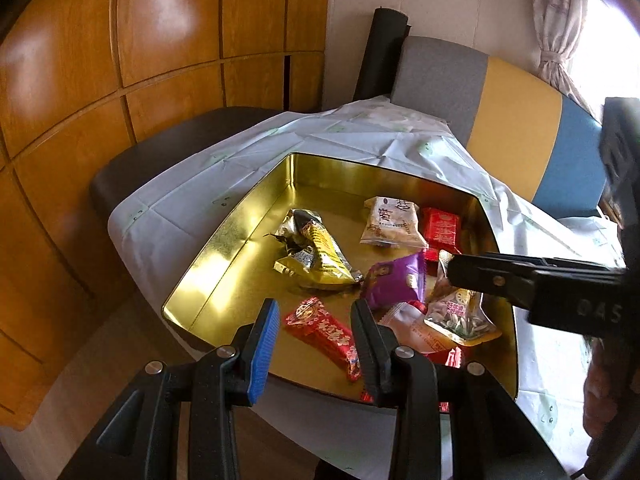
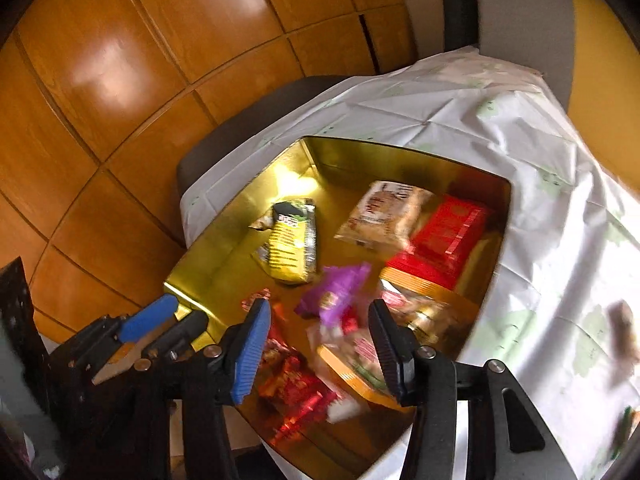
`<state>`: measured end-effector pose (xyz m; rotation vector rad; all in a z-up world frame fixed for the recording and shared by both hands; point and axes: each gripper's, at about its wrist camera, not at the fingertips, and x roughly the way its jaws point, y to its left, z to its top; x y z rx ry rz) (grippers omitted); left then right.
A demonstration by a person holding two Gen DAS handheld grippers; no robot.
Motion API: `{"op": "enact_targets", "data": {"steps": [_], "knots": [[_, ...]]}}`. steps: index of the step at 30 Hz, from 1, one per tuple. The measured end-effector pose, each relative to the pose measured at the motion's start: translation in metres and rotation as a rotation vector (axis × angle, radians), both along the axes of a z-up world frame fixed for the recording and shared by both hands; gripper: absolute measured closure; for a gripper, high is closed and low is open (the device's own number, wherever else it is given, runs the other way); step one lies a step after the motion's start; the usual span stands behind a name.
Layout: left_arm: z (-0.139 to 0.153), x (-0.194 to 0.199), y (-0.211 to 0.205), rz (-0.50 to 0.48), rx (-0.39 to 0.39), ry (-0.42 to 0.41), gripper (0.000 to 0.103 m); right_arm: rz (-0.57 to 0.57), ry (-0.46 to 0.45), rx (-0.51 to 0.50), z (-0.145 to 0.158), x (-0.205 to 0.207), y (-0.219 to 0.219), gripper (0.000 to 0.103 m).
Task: Organize snacks
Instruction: 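Carry the purple cake into the gold tin and release it with the right tool, then move both tools back toward the white pastry packet and cracker pack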
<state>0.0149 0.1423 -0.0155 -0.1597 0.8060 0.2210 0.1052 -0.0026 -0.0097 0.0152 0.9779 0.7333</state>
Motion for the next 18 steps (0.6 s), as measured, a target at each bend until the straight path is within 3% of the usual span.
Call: {"op": "enact_targets", "data": {"steps": [18], "knots": [[0.014,0.001,-0.049,-0.133,0.043,-0.005,0.065,-0.253,0.033,-0.072,-0.016,-0.024,-0.156,0.043]]}}
